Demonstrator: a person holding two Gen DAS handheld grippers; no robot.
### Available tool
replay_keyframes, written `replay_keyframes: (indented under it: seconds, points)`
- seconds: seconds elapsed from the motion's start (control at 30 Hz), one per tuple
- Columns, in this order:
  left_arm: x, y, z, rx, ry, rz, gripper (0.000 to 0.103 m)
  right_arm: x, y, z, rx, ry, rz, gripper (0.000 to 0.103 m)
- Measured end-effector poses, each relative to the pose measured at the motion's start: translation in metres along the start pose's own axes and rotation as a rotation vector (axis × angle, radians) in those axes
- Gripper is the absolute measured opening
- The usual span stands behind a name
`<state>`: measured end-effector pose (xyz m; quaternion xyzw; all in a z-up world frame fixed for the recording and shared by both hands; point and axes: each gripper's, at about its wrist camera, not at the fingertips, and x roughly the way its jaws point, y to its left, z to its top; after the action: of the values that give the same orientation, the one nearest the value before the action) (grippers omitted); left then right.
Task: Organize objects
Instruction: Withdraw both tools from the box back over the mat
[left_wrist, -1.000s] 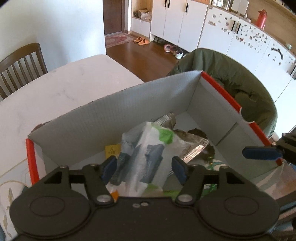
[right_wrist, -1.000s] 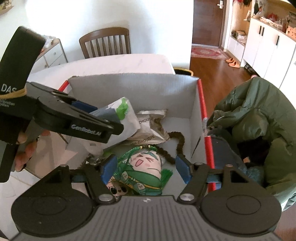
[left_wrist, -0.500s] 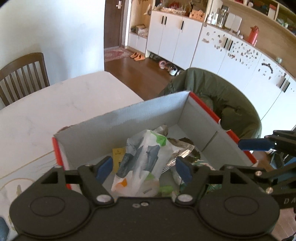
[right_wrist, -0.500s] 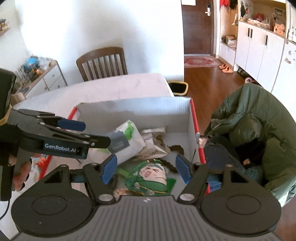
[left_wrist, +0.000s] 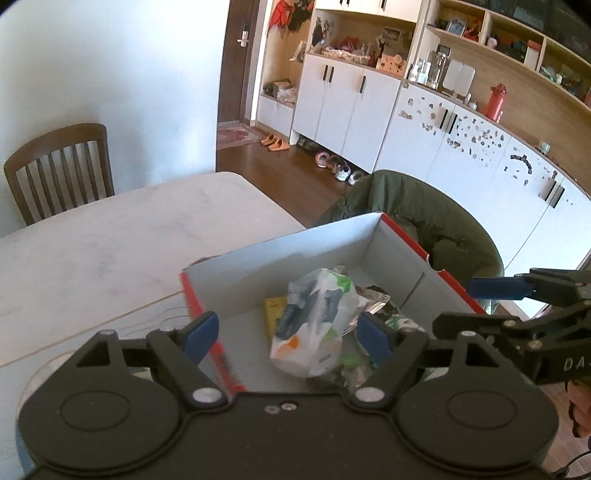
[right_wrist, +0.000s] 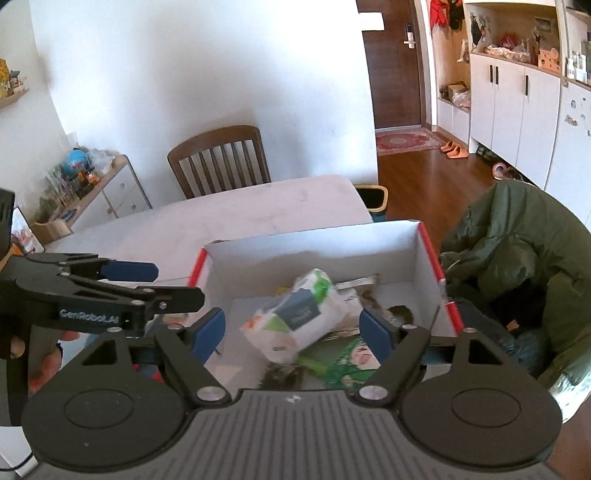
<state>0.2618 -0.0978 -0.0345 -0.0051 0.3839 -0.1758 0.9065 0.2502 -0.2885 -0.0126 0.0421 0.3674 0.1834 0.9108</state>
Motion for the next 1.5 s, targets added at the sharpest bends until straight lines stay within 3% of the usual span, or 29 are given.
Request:
replay_keyframes:
  seconds: [0.57, 1.03, 1.27, 1.5]
  points:
    - [-0.056, 0.07, -0.029, -0.043, -0.051, 0.027, 0.101, 0.007, 0.085, -0.006, 0.022, -0.037, 0.065, 0.094]
    - [-0.076, 0.135, -0.066, -0.055, -0.023, 0.038, 0.103, 0.033, 0.146, -0.016, 0.008, 0.008, 0.078, 0.094]
    - [-0.069, 0.16, -0.089, -0.068, 0.001, 0.114, 0.103, 0.053, 0.166, -0.014, 0.01, 0.032, 0.069, 0.094]
    - [-0.057, 0.18, -0.112, -0.125, 0.033, 0.085, 0.103, 0.084, 0.185, -0.008, -0.004, 0.075, 0.061, 0.094]
